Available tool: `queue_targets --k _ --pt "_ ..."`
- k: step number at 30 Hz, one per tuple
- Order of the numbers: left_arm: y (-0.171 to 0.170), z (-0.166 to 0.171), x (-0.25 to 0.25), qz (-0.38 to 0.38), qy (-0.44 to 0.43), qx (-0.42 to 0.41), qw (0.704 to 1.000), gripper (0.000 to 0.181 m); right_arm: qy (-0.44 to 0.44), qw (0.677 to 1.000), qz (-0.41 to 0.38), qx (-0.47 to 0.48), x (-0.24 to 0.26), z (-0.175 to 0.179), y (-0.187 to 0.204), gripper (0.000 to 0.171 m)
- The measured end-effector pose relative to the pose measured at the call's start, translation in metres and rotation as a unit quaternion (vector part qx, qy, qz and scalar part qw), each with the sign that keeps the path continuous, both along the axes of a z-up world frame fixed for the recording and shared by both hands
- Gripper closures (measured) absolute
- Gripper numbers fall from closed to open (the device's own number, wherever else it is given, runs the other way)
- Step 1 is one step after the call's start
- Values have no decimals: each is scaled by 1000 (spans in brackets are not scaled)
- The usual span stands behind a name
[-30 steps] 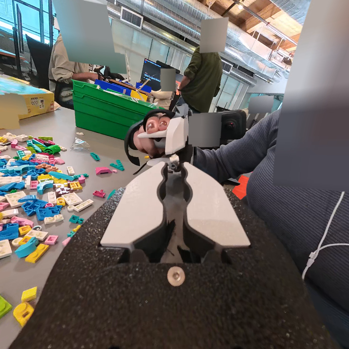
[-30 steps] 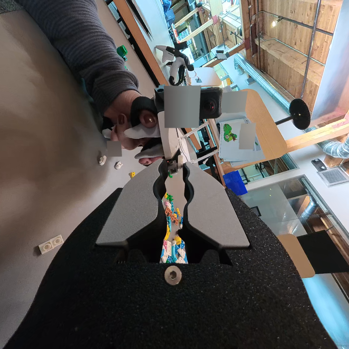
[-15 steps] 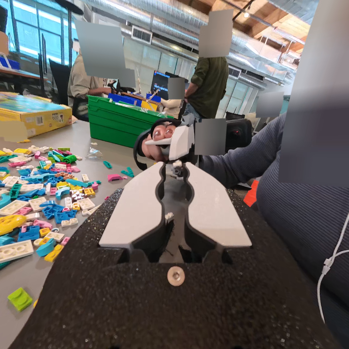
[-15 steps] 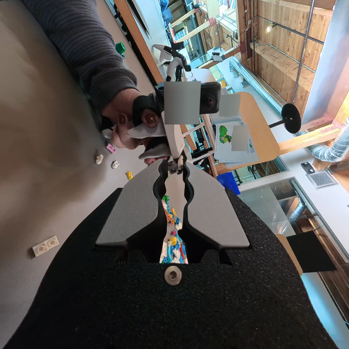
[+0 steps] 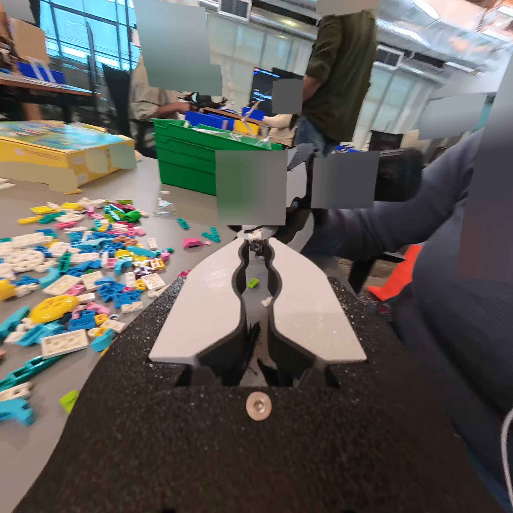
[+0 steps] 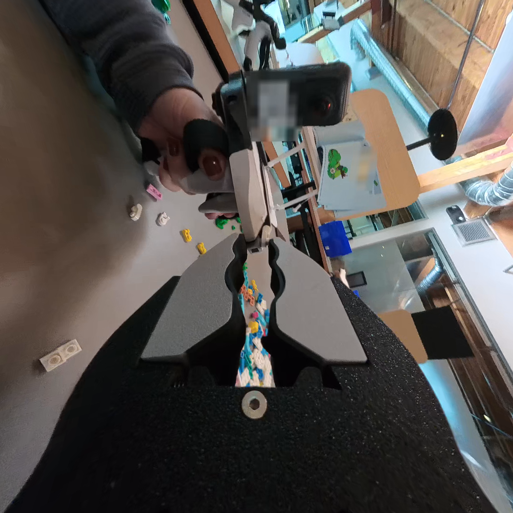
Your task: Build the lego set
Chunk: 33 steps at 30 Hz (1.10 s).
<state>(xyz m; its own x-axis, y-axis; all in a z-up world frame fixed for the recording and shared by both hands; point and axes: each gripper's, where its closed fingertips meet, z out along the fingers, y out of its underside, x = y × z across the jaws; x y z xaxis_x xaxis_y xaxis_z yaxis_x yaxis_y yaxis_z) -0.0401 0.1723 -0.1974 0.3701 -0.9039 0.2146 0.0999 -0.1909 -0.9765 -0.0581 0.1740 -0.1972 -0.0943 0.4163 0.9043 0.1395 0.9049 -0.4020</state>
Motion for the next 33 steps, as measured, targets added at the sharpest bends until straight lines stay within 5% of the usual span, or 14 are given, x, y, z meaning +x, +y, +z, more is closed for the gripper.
queue_targets --k 12,20,33 --pt "11 -12 -6 60 68 15 996 171 -56 989 -95 101 -4 -11 13 155" --pt "-1 -6 -2 -17 0 -32 999 171 -39 999 -19 -30 -2 -5 -2 155" --pt "-1 -7 -2 -31 -6 -51 998 171 -27 997 3 -65 -3 -7 -4 154"
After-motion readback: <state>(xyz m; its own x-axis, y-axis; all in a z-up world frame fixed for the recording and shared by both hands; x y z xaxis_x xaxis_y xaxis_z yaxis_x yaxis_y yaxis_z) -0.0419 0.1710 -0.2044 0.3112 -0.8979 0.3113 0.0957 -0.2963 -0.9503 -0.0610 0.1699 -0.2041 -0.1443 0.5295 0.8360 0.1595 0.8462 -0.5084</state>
